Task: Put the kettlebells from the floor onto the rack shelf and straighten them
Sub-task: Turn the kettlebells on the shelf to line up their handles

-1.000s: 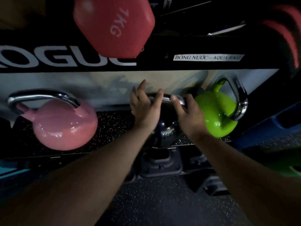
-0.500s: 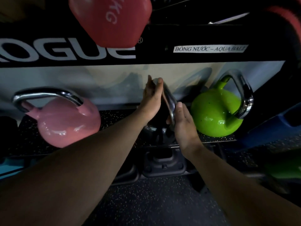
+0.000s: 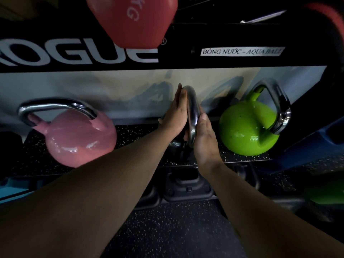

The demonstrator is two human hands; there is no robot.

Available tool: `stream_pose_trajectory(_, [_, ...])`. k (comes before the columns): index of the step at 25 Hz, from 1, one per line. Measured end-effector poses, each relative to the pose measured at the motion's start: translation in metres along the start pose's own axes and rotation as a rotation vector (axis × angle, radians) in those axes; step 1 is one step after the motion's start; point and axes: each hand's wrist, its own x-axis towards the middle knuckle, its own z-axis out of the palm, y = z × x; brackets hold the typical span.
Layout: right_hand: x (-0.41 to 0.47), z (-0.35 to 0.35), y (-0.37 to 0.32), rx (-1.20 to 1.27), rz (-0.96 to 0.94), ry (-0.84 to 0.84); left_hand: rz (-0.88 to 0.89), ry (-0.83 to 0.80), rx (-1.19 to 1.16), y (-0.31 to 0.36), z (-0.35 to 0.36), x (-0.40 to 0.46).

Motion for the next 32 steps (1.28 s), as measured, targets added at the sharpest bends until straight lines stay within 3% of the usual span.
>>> stream_pose_trajectory(11, [-0.004, -0.001, 0.002, -0.068, -0.008, -0.008, -0.016, 0.017, -0.007, -0.005, 0.003, 0.004])
stream_pose_trajectory(19, [0.003, -0.003, 0.009, 0.034, -0.004, -0.069, -0.120, 0.039, 0.008, -0.002, 0.005, 0.001])
stream_pose_trajectory(27, [0.001, -0.001, 0.014, 0.059, -0.001, -0.062, -0.068, -0.004, 0.014, -0.002, -0.001, 0.000])
stream_pose_trajectory(32, [0.003, -0.003, 0.015, 0.079, -0.007, -0.092, -0.132, 0.000, -0.016, -0.007, 0.001, 0.002])
